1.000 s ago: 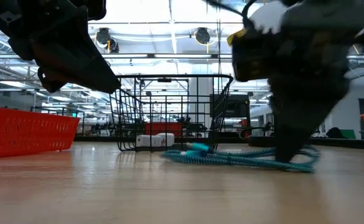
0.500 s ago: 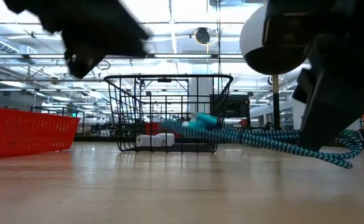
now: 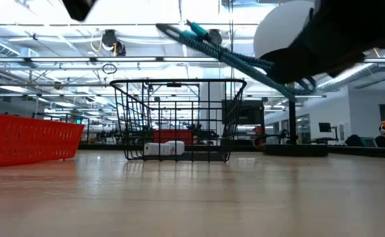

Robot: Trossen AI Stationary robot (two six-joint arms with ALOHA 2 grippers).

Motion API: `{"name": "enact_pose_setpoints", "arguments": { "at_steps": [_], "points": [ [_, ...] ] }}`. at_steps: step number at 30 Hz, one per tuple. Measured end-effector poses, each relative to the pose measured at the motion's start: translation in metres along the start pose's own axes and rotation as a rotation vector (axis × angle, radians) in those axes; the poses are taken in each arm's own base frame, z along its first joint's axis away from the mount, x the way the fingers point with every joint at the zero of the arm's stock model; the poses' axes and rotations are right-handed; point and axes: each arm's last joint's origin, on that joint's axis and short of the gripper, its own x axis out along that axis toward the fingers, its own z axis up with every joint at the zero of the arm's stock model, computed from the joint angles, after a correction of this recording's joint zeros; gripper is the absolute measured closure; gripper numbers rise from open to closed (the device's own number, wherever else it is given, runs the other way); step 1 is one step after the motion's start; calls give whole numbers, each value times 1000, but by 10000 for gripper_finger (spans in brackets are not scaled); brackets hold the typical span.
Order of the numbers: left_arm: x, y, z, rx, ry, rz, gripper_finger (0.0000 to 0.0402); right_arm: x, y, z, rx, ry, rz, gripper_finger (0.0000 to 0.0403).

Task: Pick and place items into bin
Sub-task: Put the blue charger cable into the red basket

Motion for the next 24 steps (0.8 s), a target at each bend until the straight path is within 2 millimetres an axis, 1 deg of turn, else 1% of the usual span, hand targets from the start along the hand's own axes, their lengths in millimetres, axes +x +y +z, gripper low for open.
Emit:
{"name": "enact_pose_setpoints", "arguments": {
  "at_steps": [2, 5, 10, 17, 24],
  "points": [
    [-7, -3, 3, 11, -2, 1, 207, -2, -1, 3, -19, -39, -25, 402],
    [-11, -4, 1, 26, -18, 50, 216, -4, 2, 11, -45, -118, -31, 402],
    [-14, -5, -1, 17, -31, 88, 224, -5, 10, 27, -84, -232, 36, 402],
    [-14, -5, -1, 5, -36, 93, 221, 0, 6, 33, -82, -240, 39, 402],
    [-13, -5, 2, -1, -46, 86, 232, 10, -4, 41, -78, -221, 42, 402]
  ]
}}
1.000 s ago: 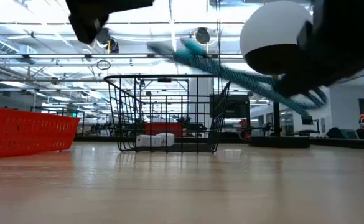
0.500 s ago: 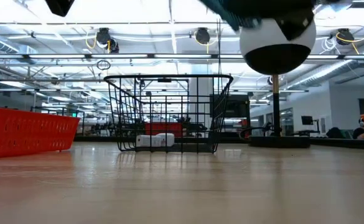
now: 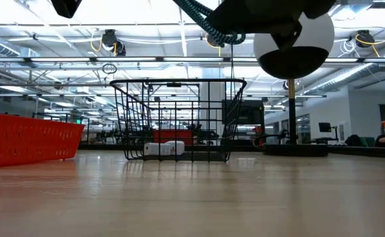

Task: Pick and place items into bin
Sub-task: Put the blue charger cable into the red basket

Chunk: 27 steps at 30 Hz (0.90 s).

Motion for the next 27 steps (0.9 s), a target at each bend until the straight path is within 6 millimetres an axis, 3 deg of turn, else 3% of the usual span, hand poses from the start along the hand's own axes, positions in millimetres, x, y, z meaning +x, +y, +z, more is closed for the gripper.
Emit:
{"name": "enact_pose_setpoints", "arguments": {
  "at_steps": [11, 15, 22, 27],
  "points": [
    [4, 3, 2, 0, -2, 12, 240, 8, -4, 8, -1, -1, 104, 402],
    [4, 4, 1, -5, 2, 13, 276, 8, -4, 8, -3, -2, 104, 401],
    [3, 3, 1, 20, 3, 10, 385, 8, -5, 8, -7, -8, 80, 399],
    [2, 2, 0, 28, 5, 6, 375, 8, -4, 8, -14, -8, 82, 382]
  ]
}}
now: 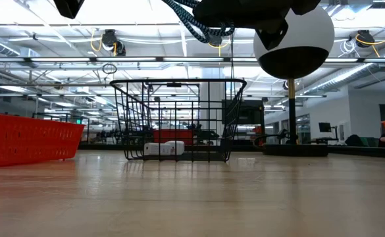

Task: Pick and place items into bin
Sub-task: Put the blue charger cable into the red basket

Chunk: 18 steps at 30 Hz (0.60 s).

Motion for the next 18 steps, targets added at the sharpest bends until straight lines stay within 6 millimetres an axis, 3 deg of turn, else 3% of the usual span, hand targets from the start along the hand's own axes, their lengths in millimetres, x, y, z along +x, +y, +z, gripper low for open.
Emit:
{"name": "enact_pose_setpoints", "arguments": {
  "at_steps": [5, 11, 18],
  "points": [
    [-9, 4, 9, 10, 18, 4, 388, -1, 2, -1, 6, 0, 7, 353],
    [-38, 12, 25, 11, 36, 28, 381, -3, 4, -2, -1, 5, 10, 315],
    [-78, 42, 40, -64, 158, 80, 389, -3, 3, -3, -7, 17, 5, 285]
  ]
}}
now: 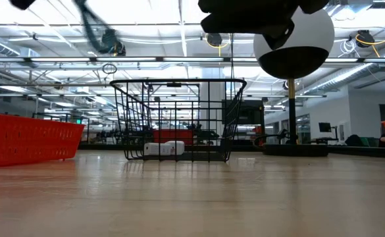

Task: Pick and place items into bin
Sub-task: Put the blue charger cable into the red basket

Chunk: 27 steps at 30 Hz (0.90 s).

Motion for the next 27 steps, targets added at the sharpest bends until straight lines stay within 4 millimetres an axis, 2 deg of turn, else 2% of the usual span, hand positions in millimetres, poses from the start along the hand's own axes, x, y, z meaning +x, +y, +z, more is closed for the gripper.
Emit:
{"name": "enact_pose_setpoints", "arguments": {
  "at_steps": [10, 17, 23, 27],
  "points": [
    [-42, 64, 15, -171, 234, 70, 376, 0, -1, 0, 2, -1, -2, 285],
    [-59, 108, 16, -303, 423, 235, 388, 1, -2, 1, 3, -1, -6, 284],
    [-56, 121, 17, -354, 505, 316, 357, 4, -6, 2, 9, -2, -19, 288],
    [-49, 121, 17, -356, 578, 314, 365, 5, -8, 3, 11, -2, -24, 287]
  ]
}}
